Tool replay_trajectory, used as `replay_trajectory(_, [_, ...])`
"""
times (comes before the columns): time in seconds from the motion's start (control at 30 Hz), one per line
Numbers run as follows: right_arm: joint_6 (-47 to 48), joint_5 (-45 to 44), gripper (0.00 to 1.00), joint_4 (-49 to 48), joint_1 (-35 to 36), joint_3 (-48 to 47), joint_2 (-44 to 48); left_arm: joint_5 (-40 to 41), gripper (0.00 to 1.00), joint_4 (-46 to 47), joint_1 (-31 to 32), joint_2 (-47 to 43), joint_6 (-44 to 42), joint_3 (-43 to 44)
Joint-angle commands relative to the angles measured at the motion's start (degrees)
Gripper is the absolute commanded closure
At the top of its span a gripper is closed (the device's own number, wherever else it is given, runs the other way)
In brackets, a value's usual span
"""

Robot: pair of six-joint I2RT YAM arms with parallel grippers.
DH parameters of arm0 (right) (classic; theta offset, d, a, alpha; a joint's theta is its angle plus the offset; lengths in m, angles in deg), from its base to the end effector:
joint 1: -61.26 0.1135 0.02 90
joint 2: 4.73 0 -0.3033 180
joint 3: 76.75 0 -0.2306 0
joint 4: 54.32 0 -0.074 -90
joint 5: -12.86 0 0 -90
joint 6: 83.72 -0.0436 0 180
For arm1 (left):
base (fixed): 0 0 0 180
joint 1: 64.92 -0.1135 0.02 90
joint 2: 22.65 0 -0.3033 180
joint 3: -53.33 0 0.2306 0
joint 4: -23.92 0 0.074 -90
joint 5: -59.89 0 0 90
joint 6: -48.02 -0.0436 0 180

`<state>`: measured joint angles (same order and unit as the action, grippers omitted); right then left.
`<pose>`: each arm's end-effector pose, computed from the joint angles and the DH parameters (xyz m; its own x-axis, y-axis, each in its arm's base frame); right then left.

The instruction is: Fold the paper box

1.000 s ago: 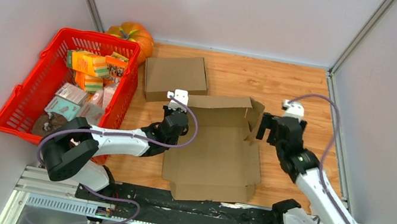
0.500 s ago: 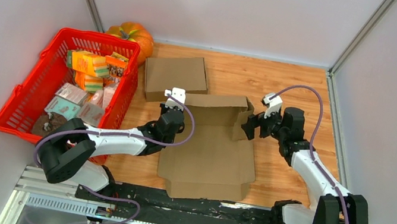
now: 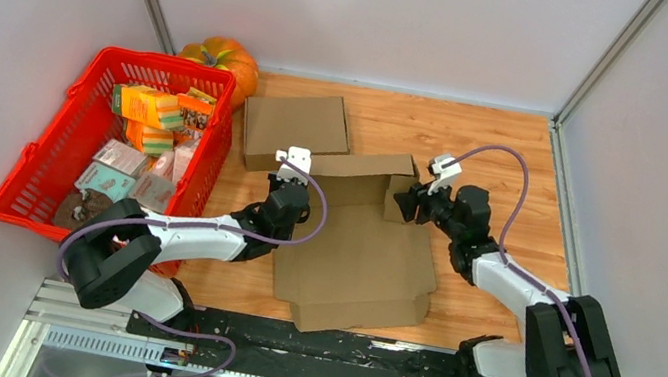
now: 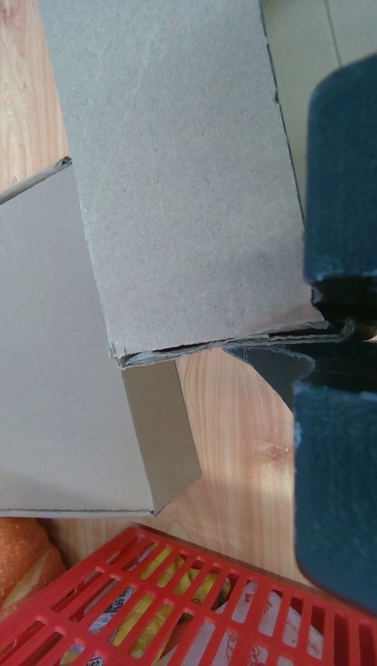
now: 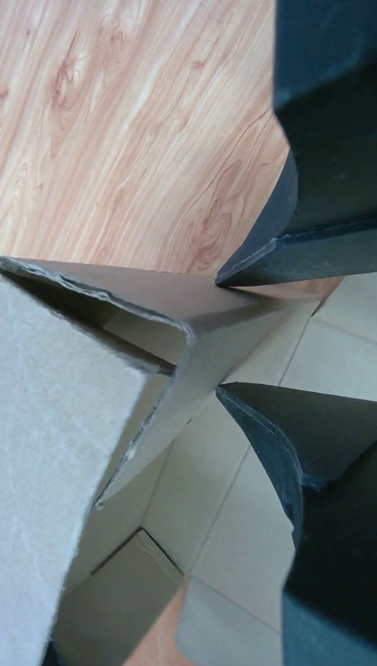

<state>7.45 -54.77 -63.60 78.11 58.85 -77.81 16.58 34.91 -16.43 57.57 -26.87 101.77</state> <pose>0.2267 0.0860 0.2550 -0.3053 -0.1122 -0.9456 -0.6180 0.7789 0.1071 0.1972 -0.1749 0.2541 -0.2435 0.0053 -0.9699 -0.0007 1.0000 0.0056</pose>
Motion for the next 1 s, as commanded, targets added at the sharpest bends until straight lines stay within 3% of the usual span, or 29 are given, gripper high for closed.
replay_trajectory(0.0, [-4.86, -16.12, 0.5, -13.42, 4.42, 0.67, -3.99, -1.61, 1.0, -4.88, -0.33, 0.9, -0.87, -0.76])
replay_trajectory(0.07, [-4.95, -22.24, 0.63, -16.06, 7.31, 0.15, -5.92, -1.26, 1.0, -5.32, -0.33, 0.9, -1.23, -0.5])
replay_trajectory(0.13, [-4.95, -24.22, 0.7, -17.47, 8.29, -0.99, -7.42, -0.73, 1.0, -5.59, -0.33, 0.37, -1.4, -0.49])
replay_trajectory(0.23, [-1.79, -27.81, 0.64, -19.84, 11.1, -1.62, -9.27, -0.73, 1.0, -5.5, -0.33, -0.16, -1.4, -0.58])
replay_trajectory(0.4, [-4.16, -33.26, 0.66, -25.65, 12.25, -2.05, -13.31, -1.08, 1.0, -6.03, -0.33, -0.77, -0.61, -0.58])
replay_trajectory(0.43, [-3.64, -33.79, 0.77, -26.35, 12.69, -3.19, -14.19, -0.91, 1.0, -6.2, -0.33, -0.77, -0.7, -0.49])
replay_trajectory(0.5, [-2.4, -43.24, 1.0, -26.18, 15.4, -4.51, -16.47, -0.56, 1.0, -6.9, -0.24, -0.95, -0.44, -0.32])
replay_trajectory(0.53, [-1.62, -47.38, 1.0, -25.39, 17.07, -5.91, -17.09, 0.14, 1.0, -7.25, -0.32, -1.04, -0.09, -0.14])
replay_trajectory(0.57, [-1.35, -56.82, 1.0, -26.0, 20.57, -6.36, -18.66, 0.32, 1.0, -8.3, -0.33, -1.04, 0.44, 0.21])
replay_trajectory(0.7, [3.39, -71.56, 1.0, -31.7, 26.39, -7.24, -23.15, 1.2, 1.0, -11.91, -0.33, -1.3, 5.26, 1.61])
replay_trajectory(0.8, [11.88, -76.76, 1.0, -43.02, 29.56, -6.02, -27.9, 1.47, 1.0, -13.67, -0.24, -1.39, 8.08, 1.79])
replay_trajectory(0.9, [15.0, -76.17, 1.0, -56.56, 30.45, -4.17, -31.24, 3.48, 1.0, -14.29, -0.33, -1.56, 11.5, 0.74])
replay_trajectory(0.97, [13.17, -73.54, 1.0, -52.13, 30.62, -5.13, -30.03, 3.05, 1.0, -14.46, -0.24, -1.48, 12.3, 0.47])
